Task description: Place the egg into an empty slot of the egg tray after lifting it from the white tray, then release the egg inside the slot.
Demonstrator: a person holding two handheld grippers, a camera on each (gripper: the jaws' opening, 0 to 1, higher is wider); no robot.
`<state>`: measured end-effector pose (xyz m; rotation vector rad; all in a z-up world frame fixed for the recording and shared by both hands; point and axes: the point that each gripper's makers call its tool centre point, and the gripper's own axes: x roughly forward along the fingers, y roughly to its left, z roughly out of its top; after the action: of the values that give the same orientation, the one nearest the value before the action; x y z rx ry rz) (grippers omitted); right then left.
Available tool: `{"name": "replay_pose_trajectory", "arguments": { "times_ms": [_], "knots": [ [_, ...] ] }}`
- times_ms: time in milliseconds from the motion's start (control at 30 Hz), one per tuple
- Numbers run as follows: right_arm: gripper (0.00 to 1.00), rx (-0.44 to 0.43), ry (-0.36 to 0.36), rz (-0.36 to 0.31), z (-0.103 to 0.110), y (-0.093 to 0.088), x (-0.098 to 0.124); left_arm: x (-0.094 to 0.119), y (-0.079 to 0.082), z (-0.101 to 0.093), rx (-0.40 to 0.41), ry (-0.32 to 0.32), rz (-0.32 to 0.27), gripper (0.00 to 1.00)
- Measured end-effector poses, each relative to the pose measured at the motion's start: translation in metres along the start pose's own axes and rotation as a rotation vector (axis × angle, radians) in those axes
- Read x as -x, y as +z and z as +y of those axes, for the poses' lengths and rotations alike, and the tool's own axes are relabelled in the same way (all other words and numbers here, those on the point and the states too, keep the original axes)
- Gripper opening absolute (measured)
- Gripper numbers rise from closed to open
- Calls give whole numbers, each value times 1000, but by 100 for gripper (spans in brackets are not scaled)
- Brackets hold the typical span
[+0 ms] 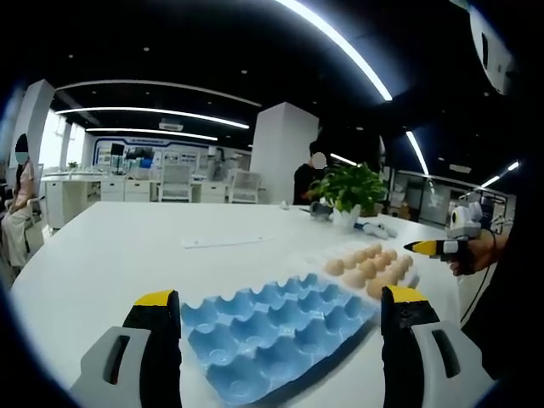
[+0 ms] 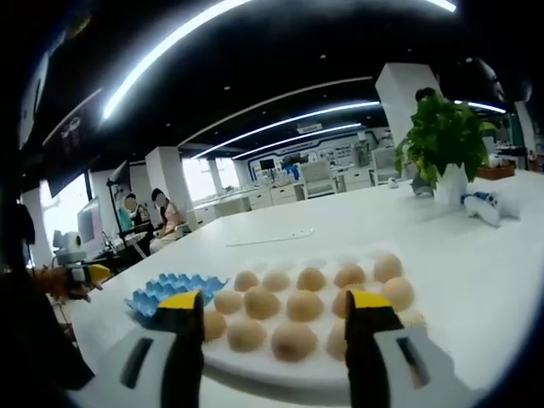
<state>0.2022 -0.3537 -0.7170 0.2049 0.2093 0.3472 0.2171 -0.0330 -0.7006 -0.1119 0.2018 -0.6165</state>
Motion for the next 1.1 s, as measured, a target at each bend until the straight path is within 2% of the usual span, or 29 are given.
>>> {"name": "replay_pose_trajectory", "arguments": {
  "times_ms": [1100],
  "knots": [
    [68, -15, 6, 13, 3, -5, 1, 1, -8, 4, -3, -3, 22, 99]
  ]
}}
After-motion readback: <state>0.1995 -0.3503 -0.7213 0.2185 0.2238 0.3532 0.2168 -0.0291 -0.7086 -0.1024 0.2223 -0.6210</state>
